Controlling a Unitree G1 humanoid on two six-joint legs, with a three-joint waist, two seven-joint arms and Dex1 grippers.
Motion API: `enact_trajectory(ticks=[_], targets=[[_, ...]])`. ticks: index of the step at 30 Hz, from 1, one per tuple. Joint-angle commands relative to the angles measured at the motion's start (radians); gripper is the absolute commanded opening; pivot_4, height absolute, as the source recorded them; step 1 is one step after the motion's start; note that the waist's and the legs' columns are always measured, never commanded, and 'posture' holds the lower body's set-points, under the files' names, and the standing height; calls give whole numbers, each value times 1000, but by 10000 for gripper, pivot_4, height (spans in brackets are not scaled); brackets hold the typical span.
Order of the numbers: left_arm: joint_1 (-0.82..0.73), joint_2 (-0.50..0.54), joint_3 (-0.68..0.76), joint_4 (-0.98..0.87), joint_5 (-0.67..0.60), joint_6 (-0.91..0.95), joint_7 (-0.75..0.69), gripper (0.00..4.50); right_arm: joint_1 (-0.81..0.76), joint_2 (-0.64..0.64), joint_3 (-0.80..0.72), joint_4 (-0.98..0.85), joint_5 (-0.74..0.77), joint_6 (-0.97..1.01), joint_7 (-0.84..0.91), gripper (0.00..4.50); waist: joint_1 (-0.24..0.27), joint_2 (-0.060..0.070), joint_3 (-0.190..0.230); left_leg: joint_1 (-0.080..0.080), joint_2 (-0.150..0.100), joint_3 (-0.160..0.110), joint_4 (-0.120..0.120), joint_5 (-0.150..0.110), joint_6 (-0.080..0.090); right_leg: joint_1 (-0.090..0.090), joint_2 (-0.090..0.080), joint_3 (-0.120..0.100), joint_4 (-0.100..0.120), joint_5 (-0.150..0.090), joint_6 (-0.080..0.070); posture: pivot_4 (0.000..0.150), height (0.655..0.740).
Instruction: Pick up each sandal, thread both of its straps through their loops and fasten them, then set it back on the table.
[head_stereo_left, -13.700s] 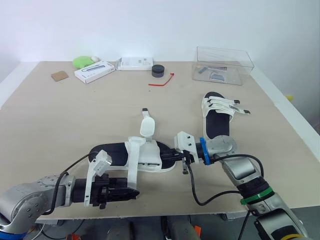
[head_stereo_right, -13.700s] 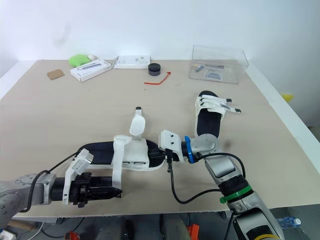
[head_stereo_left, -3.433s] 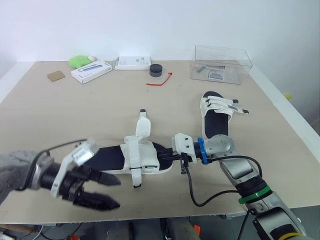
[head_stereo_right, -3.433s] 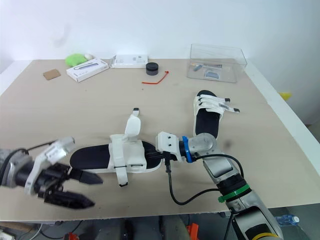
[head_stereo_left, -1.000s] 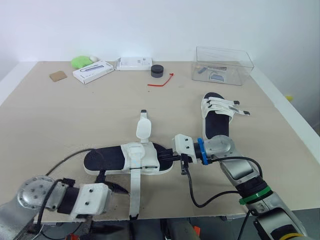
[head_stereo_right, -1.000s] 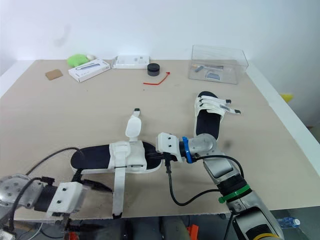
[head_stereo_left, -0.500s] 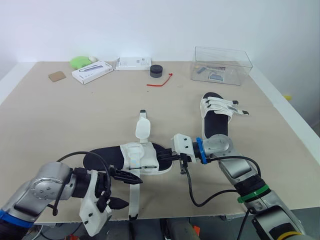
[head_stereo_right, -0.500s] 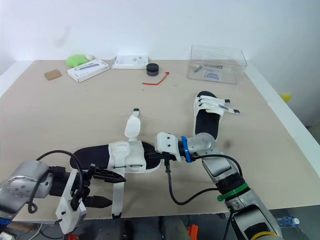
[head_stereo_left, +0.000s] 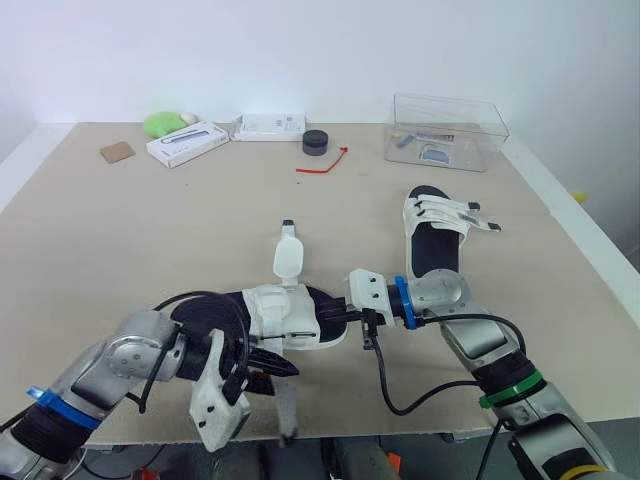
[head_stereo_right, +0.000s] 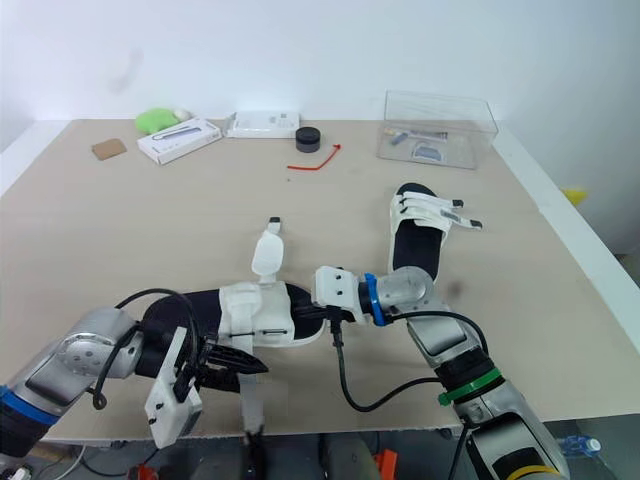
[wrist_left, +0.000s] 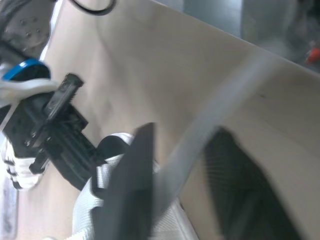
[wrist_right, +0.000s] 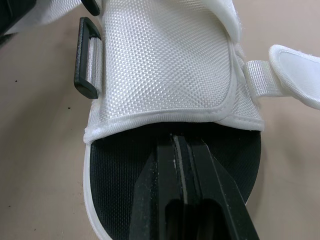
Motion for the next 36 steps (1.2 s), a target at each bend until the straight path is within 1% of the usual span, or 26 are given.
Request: enact_trajectory(ticks=[1, 4, 5, 8, 10, 14, 20, 23, 26, 36], targets=[[17, 19, 35, -120, -198, 232, 15, 979, 18, -21, 9, 15, -31, 16, 0, 0, 0, 0, 0, 0, 0, 0, 0, 0, 0, 0, 0, 0, 0, 0, 0, 1500, 7400], [24, 48, 82, -216, -405, 515, 46, 979, 14, -19, 11, 19, -33, 13, 0, 0, 0, 0, 0, 0, 0, -1, 0, 0, 0, 0, 0, -1, 0, -1, 1, 1500, 7400], [15, 64, 107, -238, -519, 647, 72, 979, 12, -18, 12, 21, -34, 12, 0, 0, 0, 0, 0, 0, 0, -1, 0, 0, 0, 0, 2, -1, 0, -1, 1, 1500, 7400], [-49, 65, 177, -236, -796, 952, 162, 979, 8, -16, 14, 25, -36, 10, 1, 0, 0, 0, 0, 0, 0, -2, 0, 0, 0, 1, 2, -1, 0, -1, 1, 1500, 7400], [-87, 59, 211, -203, -912, 1098, 182, 979, 5, -16, 13, 28, -37, 9, 1, 0, 0, 0, 0, 0, 0, -3, 1, 0, 0, 1, 3, -2, 0, -1, 1, 1500, 7400], [-140, 7, 264, -95, -1012, 1265, 224, 979, -1, -15, 12, 36, -39, 7, 1, 0, 0, 0, 0, 0, 0, -3, 1, 0, 0, 1, 4, -1, 0, -1, 1, 1500, 7400], [-190, -83, 299, 23, -1125, 1463, 239, 979, -2, -17, 12, 33, -39, 10, -3, 0, 1, 0, 0, 0, -1, -3, 1, 0, 0, 1, 4, -1, 1, -1, 0, 1500, 7400], [-202, -134, 323, 77, -1118, 1503, 278, 979, -1, -17, 10, 28, -39, 16, -7, 0, 0, 0, 0, 0, -1, -3, 1, 0, -1, 1, 4, -1, 1, -1, 0, 1500, 7400], [-189, -150, 353, 120, -1119, 1549, 276, 979, 8, -26, 3, 12, -35, 28, -11, 0, 0, 0, 0, 0, -1, -3, 1, 0, -1, 1, 4, 0, 1, 0, 0, 1500, 7400], [-115, -199, 401, 146, -1030, 1540, 300, 979, 26, -41, 1, -17, -31, 47, -22, 0, 1, 0, 0, 0, -3, -3, 1, 0, -1, 1, 1, 0, 1, -1, 0, 1500, 7400]])
